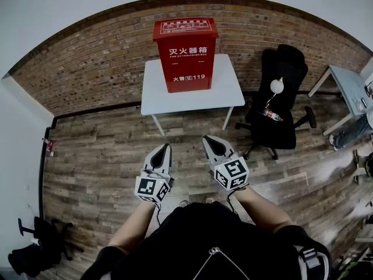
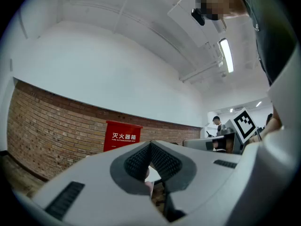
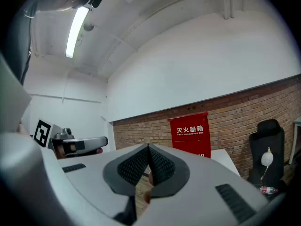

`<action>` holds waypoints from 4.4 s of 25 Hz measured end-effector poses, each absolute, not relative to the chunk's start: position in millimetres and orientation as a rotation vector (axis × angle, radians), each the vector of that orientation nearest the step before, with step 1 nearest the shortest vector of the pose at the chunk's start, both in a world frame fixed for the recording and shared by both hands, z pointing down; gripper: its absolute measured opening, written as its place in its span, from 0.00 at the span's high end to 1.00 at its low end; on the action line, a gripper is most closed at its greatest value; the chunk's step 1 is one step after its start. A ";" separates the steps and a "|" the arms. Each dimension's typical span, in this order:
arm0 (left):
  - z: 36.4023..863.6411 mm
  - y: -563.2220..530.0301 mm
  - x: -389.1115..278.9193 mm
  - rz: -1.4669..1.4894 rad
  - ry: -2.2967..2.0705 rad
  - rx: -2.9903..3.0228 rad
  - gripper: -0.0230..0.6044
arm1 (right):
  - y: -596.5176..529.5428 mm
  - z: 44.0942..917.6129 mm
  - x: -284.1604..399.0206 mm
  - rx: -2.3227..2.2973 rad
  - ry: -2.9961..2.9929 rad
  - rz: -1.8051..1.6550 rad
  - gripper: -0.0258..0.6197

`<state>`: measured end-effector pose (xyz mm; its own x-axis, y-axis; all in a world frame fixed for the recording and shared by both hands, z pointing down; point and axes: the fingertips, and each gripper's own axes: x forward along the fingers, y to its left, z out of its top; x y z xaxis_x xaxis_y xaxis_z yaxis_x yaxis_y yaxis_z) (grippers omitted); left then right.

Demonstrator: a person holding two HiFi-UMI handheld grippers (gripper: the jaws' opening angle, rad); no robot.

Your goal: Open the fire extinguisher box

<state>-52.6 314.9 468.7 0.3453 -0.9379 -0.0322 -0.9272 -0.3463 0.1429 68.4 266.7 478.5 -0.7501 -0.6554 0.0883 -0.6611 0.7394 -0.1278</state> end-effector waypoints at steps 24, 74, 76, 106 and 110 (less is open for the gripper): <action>479.7 282.2 -95.6 -0.172 -1.677 2.500 0.89 | 240.5 492.3 40.5 1.187 -2.841 0.265 0.93; 488.5 16.9 -80.7 -0.067 -1.864 2.398 0.89 | -39.6 506.5 50.6 1.020 -2.938 0.330 0.93; 491.4 0.6 -88.7 -0.075 -1.866 2.384 0.89 | -52.9 509.0 44.3 1.015 -2.931 0.327 0.93; 499.2 -197.5 -151.5 -0.137 -1.595 2.496 0.89 | -219.8 507.6 -30.3 1.199 -2.782 0.276 0.93; 491.1 -202.4 -146.4 -0.141 -1.627 2.503 0.89 | -232.6 497.5 -23.2 1.185 -2.803 0.237 0.93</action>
<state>-146.4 -202.4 491.1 0.4063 -0.9137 0.0044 -0.8994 -0.3991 0.1784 -23.2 -232.6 497.5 -0.6952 -0.7047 0.1416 -0.7185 0.6872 -0.1076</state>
